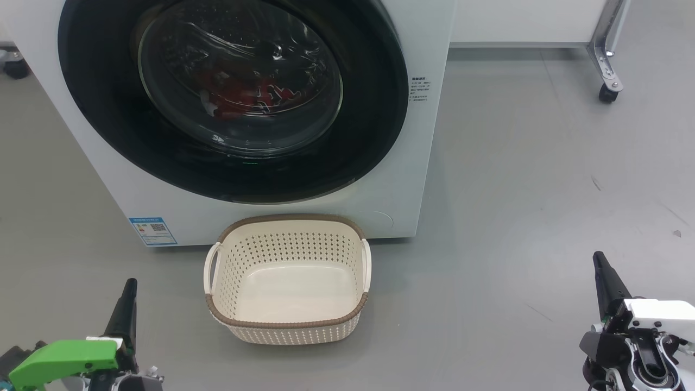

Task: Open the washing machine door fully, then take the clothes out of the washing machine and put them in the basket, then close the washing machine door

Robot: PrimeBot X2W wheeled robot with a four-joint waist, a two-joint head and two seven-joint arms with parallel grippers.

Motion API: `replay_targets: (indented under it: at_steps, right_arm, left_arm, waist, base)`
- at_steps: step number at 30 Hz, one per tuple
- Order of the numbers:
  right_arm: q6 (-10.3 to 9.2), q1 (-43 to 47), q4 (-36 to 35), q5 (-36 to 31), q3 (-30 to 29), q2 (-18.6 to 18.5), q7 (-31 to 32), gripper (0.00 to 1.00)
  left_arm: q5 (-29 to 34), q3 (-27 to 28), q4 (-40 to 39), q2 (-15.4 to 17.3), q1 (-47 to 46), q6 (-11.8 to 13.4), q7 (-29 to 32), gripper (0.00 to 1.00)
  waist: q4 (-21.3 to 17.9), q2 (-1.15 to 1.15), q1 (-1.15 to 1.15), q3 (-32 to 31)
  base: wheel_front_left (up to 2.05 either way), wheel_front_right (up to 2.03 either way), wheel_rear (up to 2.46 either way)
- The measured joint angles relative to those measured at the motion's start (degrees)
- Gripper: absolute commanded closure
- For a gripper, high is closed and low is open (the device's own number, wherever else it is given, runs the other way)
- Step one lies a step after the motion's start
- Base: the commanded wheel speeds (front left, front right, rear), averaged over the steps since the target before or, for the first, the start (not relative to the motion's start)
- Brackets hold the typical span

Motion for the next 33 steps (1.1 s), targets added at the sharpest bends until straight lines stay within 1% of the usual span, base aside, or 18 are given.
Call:
replay_targets:
  at_steps: [30,31,33]
  right_arm:
    - [0.00,0.00,0.00,-0.26,-0.04,0.07,0.01,1.00]
    - [-0.03,0.21,0.40,-0.25,-0.02,0.20,-0.02,0.00]
    - [-0.04,1.20,1.56,-0.25,0.02,0.82,-0.02,0.00]
  left_arm:
    - [0.00,0.05,0.00,-0.02,0.00,0.00,0.00,1.00]
    - [-0.07,-0.01,0.43,-0.12,0.18,0.04,-0.01,0.00]
    - [-0.16,-0.16,1.69,-0.63,1.01,0.07,-0.01,0.00]
  waist:
    - [0.00,0.00,0.00,0.00]
    - [0.00,0.00,0.00,0.00]
    - [0.00,0.00,0.00,-0.01]
  base:
    - [0.00,0.00,0.00]
    - [0.00,0.00,0.00]
    - [0.00,0.00,0.00]
